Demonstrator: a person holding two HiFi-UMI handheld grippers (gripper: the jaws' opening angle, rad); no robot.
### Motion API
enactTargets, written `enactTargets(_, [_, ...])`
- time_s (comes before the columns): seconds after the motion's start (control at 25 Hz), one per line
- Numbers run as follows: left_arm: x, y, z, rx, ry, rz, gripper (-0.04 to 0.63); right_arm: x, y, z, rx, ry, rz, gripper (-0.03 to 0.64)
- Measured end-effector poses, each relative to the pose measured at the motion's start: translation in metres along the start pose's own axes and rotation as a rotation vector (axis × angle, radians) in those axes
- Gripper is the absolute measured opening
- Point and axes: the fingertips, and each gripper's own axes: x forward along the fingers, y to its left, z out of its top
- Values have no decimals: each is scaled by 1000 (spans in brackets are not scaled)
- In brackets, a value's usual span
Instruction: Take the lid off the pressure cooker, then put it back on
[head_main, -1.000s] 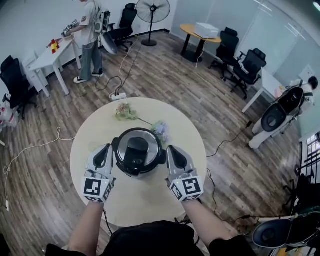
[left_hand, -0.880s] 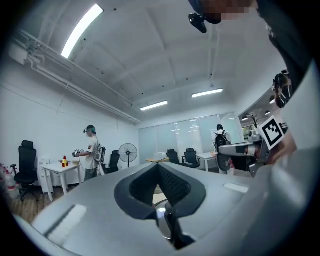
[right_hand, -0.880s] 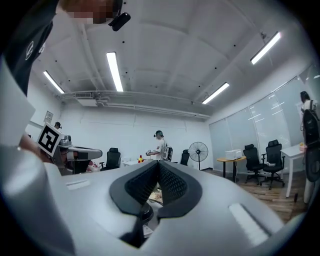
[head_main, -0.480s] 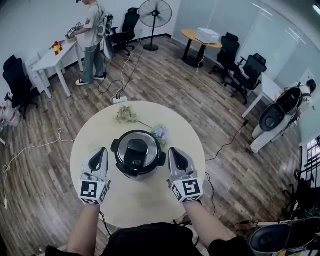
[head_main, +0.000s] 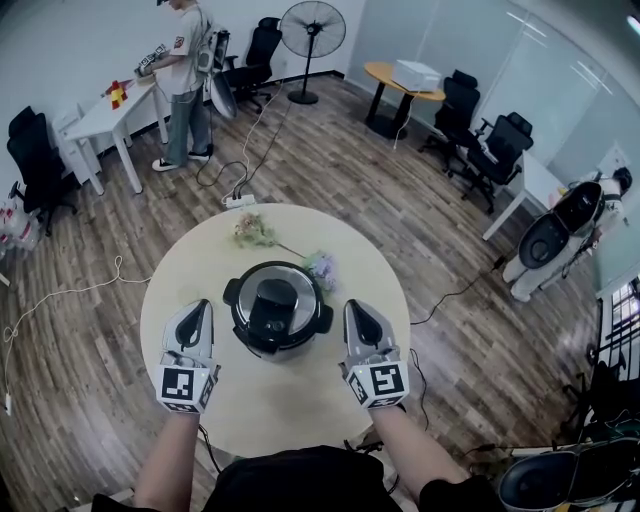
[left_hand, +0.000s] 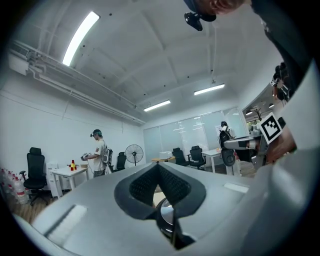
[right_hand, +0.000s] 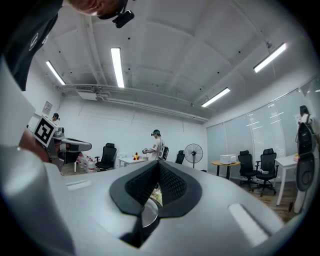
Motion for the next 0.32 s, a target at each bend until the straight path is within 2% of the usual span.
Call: enactTargets(0.32, [-2, 4, 6, -2, -8, 13, 0, 1, 4, 6, -15, -5, 8, 6])
